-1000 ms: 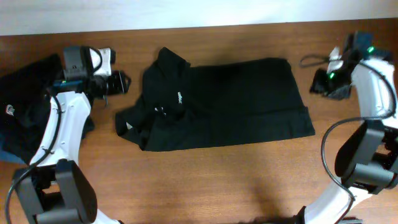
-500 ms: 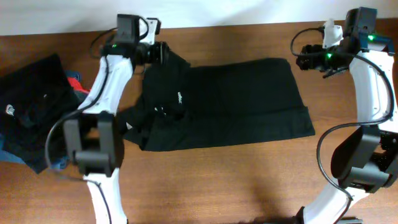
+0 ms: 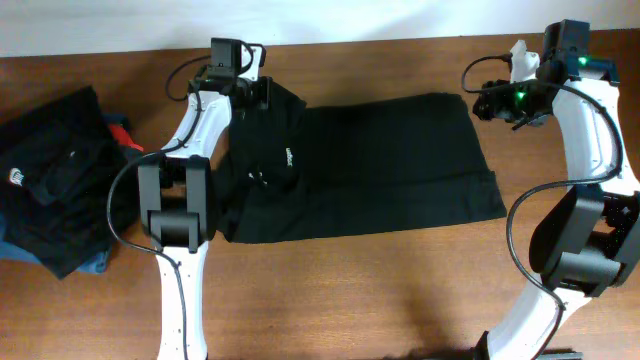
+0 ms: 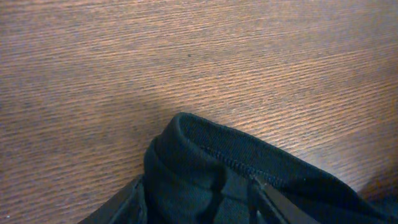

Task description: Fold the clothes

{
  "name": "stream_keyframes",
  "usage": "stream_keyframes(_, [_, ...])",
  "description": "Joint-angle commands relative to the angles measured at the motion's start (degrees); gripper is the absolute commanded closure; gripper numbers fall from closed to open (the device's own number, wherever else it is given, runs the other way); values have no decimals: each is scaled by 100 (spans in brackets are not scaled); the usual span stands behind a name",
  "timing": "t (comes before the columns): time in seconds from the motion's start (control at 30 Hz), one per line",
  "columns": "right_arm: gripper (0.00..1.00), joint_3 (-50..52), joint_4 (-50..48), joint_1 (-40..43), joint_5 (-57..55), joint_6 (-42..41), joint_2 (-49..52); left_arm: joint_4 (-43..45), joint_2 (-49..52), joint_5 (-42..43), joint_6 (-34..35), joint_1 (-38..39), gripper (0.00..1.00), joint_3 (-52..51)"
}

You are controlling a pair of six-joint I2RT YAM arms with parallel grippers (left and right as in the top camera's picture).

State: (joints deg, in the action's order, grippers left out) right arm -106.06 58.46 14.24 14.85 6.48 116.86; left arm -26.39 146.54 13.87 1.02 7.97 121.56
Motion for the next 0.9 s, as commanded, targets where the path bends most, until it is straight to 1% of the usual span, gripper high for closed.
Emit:
stream_keyframes(0.0, [55,-11,-2,-42,-50,-7,74,-101,79,-55,-63,17,67,310])
stream_keyframes(0.07, [67,-11,-2,-42,-50,-7,81,-315,79,33,-63,13,75,603])
stream_keyframes(0.1, [71,-11,-13,-42,-48,-9,85,-431,79,26,-66,13,78,730])
stream_keyframes(0.13, [71,-11,-44,-42,-48,-9,96,-702,79,26,-66,13,80,994])
stream_keyframes(0.27, [71,-11,-173,-42,-50,-7,181,-1705,79,26,-63,13,82,1648])
stream_keyframes(0.33, [68,-11,-278,-42,-50,-7,223,-2218,79,26,-63,13,82,1906])
stream_keyframes(0.4, [66,-11,-363,-42,-48,-9,273,-2450,79,26,-63,13,82,2035])
stream_keyframes(0.43, [63,-11,-363,-46,-44,-9,291,-2450,79,24,-63,13,82,2035])
stream_keyframes(0.47, [53,-11,-345,-48,-44,-9,293,-2444,79,24,-63,15,81,2033])
stream_keyframes(0.5, [47,-11,-326,-46,-26,-9,295,-2398,101,15,-66,20,69,2002])
stream_keyframes(0.53, [47,-11,-306,-46,-28,-9,295,-2343,140,-20,-63,20,63,1998])
stream_keyframes(0.57, [47,-11,-267,-46,-28,-9,295,-2256,203,-20,-63,20,63,1998])
stream_keyframes(0.63, [47,-11,-227,-48,-26,-9,295,-2013,420,-20,-61,26,59,1998])
stream_keyframes(0.73, [47,-11,-205,-46,-26,-9,295,-1676,702,-20,-61,28,58,1998])
stream_keyframes(0.77, [47,-11,-208,-46,-26,-9,295,-1521,800,-20,-59,28,55,1998])
stream_keyframes(0.87, [47,-11,-208,-48,-26,-9,295,-1329,944,-22,-20,37,54,1998])
